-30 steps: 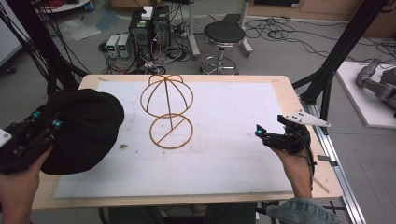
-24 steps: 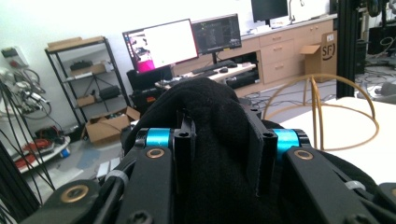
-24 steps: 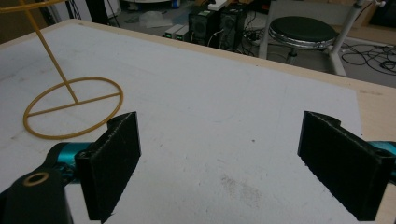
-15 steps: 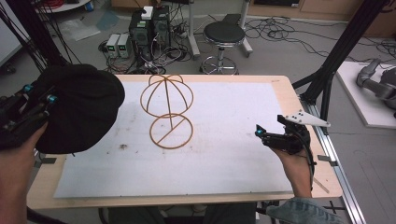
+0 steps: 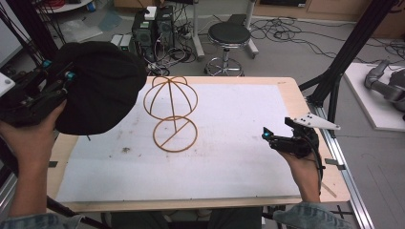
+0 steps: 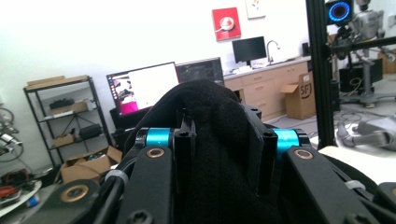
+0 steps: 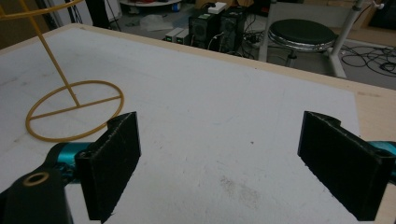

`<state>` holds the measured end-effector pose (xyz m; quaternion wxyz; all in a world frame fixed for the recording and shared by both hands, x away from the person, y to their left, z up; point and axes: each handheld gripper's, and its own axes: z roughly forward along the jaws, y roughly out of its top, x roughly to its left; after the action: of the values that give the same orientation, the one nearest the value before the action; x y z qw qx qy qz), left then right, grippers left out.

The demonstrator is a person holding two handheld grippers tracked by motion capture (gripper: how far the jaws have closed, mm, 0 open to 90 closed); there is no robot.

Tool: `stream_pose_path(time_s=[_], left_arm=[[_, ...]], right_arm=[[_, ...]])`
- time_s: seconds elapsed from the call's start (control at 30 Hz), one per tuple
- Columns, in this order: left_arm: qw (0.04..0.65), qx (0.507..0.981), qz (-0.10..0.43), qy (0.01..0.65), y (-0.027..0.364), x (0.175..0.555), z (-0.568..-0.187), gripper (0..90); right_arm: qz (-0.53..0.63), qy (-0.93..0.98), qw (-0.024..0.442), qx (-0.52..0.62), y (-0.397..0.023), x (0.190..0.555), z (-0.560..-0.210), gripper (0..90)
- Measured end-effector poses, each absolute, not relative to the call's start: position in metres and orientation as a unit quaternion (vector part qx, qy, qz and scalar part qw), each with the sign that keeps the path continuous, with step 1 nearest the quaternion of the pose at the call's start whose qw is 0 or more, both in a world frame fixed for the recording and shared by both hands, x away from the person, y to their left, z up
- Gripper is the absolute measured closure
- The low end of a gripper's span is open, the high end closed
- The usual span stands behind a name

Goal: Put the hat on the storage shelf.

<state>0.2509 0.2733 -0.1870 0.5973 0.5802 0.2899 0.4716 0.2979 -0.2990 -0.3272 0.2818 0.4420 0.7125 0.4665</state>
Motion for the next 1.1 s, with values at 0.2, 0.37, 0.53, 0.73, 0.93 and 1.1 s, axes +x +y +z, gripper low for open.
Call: stream_pose_path(time_s=[0.2, 0.37, 0.53, 0.73, 0.93, 1.1], left_arm=[[0.618, 0.576, 0.453, 0.284, 0.26, 0.265, -0.187, 69.0], [0.629, 0.574, 0.444, 0.28, 0.253, 0.272, -0.189, 69.1], [0.639, 0.574, 0.43, 0.278, 0.244, 0.283, -0.194, 69.0], [0.649, 0.575, 0.414, 0.277, 0.236, 0.292, -0.202, 69.0], [0.655, 0.58, 0.392, 0.284, 0.23, 0.302, -0.217, 69.1], [0.654, 0.591, 0.372, 0.291, 0.224, 0.311, -0.229, 69.1]], right_arm=[[0.467, 0.712, 0.282, 0.443, -0.3, 0.297, -0.327, 13.0], [0.468, 0.713, 0.284, 0.439, -0.3, 0.297, -0.327, 13.0], [0.467, 0.713, 0.284, 0.439, -0.299, 0.297, -0.327, 13.0], [0.468, 0.712, 0.285, 0.439, -0.3, 0.297, -0.326, 13.1], [0.468, 0.713, 0.284, 0.438, -0.299, 0.297, -0.327, 13.0], [0.468, 0.713, 0.282, 0.44, -0.298, 0.296, -0.326, 13.0]])
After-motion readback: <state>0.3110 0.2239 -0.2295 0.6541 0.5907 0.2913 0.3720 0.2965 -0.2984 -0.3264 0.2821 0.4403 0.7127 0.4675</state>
